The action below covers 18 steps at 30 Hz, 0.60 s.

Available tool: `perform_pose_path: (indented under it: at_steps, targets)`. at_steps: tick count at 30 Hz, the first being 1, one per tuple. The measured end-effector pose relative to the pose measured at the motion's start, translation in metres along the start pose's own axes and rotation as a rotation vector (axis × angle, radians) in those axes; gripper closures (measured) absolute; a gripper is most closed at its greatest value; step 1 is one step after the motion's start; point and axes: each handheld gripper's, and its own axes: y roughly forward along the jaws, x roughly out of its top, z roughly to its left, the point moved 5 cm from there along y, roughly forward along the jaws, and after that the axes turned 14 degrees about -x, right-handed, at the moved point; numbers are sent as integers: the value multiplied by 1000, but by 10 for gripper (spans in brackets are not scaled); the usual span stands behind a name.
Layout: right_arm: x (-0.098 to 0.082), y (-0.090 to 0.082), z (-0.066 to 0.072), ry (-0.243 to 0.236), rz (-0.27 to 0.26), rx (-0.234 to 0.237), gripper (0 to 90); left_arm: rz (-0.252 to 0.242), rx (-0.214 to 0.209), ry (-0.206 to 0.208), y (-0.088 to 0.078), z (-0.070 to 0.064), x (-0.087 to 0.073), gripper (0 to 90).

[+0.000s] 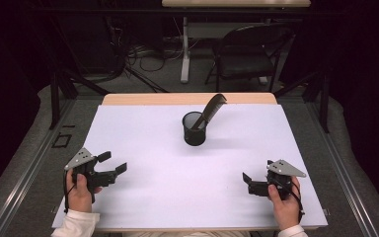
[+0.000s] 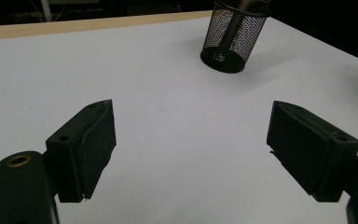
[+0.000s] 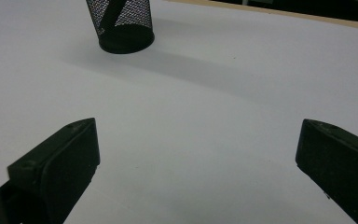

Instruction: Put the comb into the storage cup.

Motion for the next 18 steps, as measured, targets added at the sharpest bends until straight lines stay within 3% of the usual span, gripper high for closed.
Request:
perform_pose_path:
  at_steps: [18]
  targets:
    - [-4, 4, -9, 26, 14, -18, 0, 13, 0, 0, 4, 3, -4, 160]
